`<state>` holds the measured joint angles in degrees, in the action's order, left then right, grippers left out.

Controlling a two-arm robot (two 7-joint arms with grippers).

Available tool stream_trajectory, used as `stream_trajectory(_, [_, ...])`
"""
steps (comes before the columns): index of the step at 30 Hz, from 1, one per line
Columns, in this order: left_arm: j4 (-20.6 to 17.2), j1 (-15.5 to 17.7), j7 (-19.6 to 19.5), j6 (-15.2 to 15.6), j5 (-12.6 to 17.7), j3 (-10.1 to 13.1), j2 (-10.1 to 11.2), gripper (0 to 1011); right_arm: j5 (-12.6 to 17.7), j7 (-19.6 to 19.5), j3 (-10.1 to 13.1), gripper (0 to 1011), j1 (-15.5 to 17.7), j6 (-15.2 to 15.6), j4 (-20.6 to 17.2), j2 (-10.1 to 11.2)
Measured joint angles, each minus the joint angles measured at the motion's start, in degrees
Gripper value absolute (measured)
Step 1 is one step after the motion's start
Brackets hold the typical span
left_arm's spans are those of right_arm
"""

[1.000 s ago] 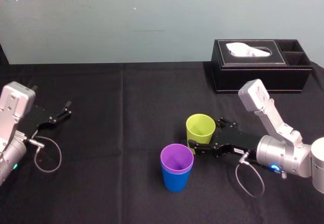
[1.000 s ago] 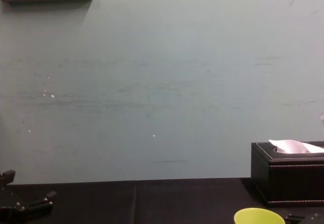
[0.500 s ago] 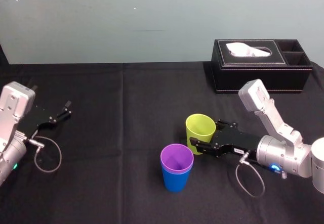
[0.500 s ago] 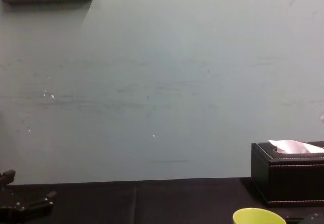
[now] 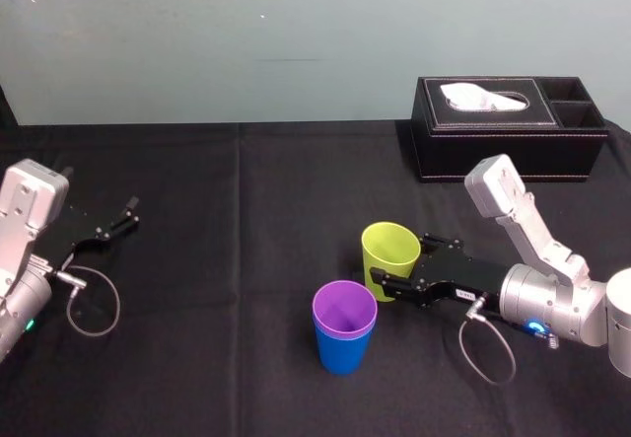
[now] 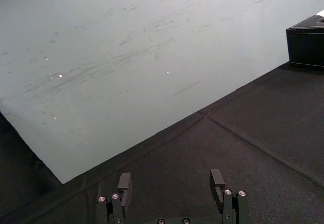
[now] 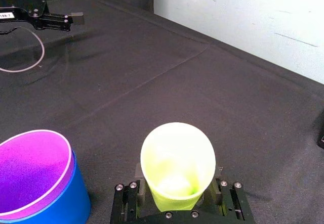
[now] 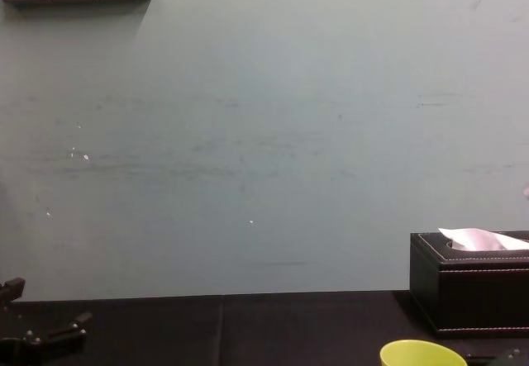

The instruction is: Stack the three plastic cups sequentially using one hand.

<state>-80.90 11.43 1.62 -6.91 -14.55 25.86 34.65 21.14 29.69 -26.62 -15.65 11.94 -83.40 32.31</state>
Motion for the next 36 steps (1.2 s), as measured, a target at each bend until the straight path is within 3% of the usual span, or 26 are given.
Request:
stream_trajectory(8, [0.0,0.0,0.0,0.0,0.0,0.0,0.0,1010,0.0,0.0,0.0,726,0.0,0.0,-0.1,0.0])
stream_trajectory(16, [0.0,0.0,0.0,0.0,0.0,0.0,0.0,1010,0.1,-0.8,1.3,726,1.4,0.4,-3.5,1.1])
stream_trajectory(28, [0.0,0.0,0.0,0.0,0.0,0.0,0.0,1010,3.0,-1.4,6.0,726,5.8,3.2,-14.7,6.9])
stream_trajectory(36, [0.0,0.0,0.0,0.0,0.0,0.0,0.0,1010,4.9,-1.0,8.3,726,7.9,3.8,-20.2,10.4])
